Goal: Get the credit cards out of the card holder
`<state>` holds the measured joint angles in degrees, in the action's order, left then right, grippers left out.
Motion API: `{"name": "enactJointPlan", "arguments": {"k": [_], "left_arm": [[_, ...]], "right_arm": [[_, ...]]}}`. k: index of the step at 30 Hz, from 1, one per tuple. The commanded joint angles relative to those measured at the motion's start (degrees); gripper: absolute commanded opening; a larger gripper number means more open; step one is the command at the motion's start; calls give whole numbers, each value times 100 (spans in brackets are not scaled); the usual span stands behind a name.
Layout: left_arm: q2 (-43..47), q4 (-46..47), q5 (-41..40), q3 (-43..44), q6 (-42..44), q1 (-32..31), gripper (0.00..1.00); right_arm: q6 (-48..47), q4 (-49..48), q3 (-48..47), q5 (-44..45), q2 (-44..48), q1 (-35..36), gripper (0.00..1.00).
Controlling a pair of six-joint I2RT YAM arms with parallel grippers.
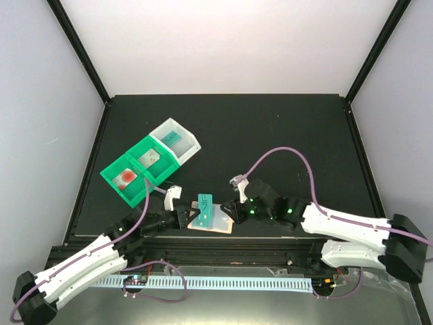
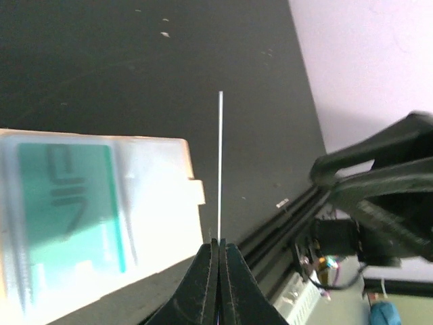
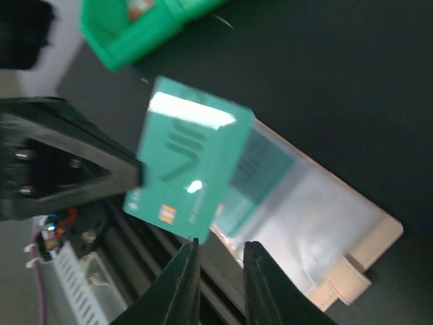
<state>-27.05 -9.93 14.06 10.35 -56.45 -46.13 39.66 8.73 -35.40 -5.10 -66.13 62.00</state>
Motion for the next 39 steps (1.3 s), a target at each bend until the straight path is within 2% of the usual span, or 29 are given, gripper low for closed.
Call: {"name": "enactJointPlan", "arguments": {"k": [1, 7, 10, 13, 28, 39], "left_arm": [[288, -252, 812, 355, 573, 34, 2], [411, 0, 1827, 362, 814, 34, 2], [424, 203, 2238, 346, 853, 33, 2], [386, 380, 2579, 345, 896, 34, 2], [368, 1032, 3088, 83, 738, 31, 2], [381, 897, 2879, 62, 802, 31, 1]], "right_arm": [[-682, 577, -209, -323, 706, -67, 21], [-924, 842, -384, -1711, 1114, -483, 30], [-853, 815, -380, -2064, 1291, -680, 38], [-812, 794, -410, -2296, 1273, -770, 41], [-801, 350, -242, -2941, 705, -804, 41], [-678, 14, -81, -3173, 786, -808, 7]]}}
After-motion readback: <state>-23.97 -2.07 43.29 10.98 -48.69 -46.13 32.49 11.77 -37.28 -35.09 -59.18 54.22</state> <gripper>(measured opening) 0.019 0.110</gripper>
